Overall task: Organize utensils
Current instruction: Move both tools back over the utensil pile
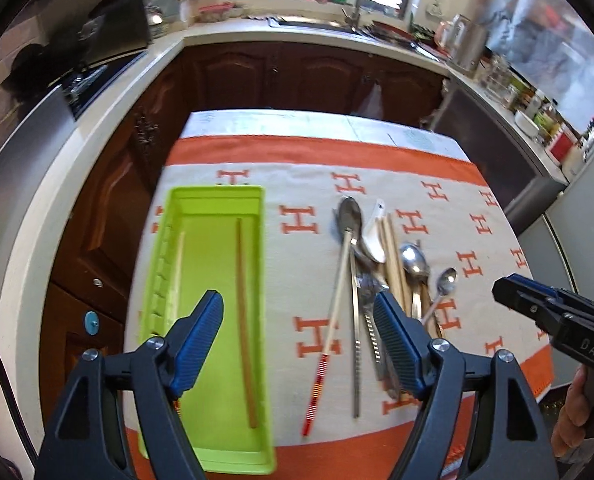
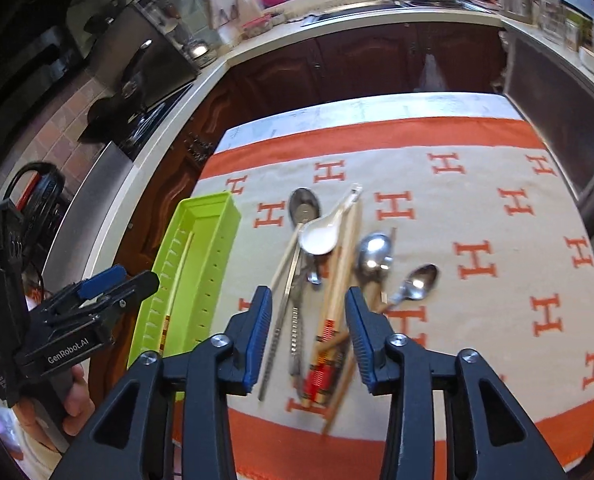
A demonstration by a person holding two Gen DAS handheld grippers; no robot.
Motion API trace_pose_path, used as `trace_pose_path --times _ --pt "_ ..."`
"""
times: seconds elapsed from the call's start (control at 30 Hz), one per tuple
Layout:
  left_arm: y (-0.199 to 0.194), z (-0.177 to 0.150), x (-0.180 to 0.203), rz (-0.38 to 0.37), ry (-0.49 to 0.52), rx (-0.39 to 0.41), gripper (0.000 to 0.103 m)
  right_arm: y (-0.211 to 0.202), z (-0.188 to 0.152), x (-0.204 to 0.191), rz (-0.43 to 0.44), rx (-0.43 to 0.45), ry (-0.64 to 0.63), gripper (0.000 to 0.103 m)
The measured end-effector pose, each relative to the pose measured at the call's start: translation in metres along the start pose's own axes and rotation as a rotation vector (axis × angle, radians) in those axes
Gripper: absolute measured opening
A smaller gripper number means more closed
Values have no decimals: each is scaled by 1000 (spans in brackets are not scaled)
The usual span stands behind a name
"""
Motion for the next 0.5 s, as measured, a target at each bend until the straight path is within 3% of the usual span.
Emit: trace_pose_path --times 0.13,0.37,0.43,0.5 --pt "8 1 21 7 39 -14 87 -22 0 22 -10 23 55 77" --pt "48 -5 41 9 87 -78 87 -29 -3 48 -2 32 99 77" --pt "65 -8 41 10 87 -105 86 -21 -9 55 0 16 108 69" --pt "81 -11 40 1 85 -133 77 -8 -16 59 10 -16 126 60"
Point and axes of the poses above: each gripper's, at about its wrist camera, not at the fingertips, and y roughly the way its jaws point, x to its right, z to its top, the point moved 4 cm from there along y, roughly the way its jaws point, and after that the axes turned 6 degrees about z, right-handed, at the moved point
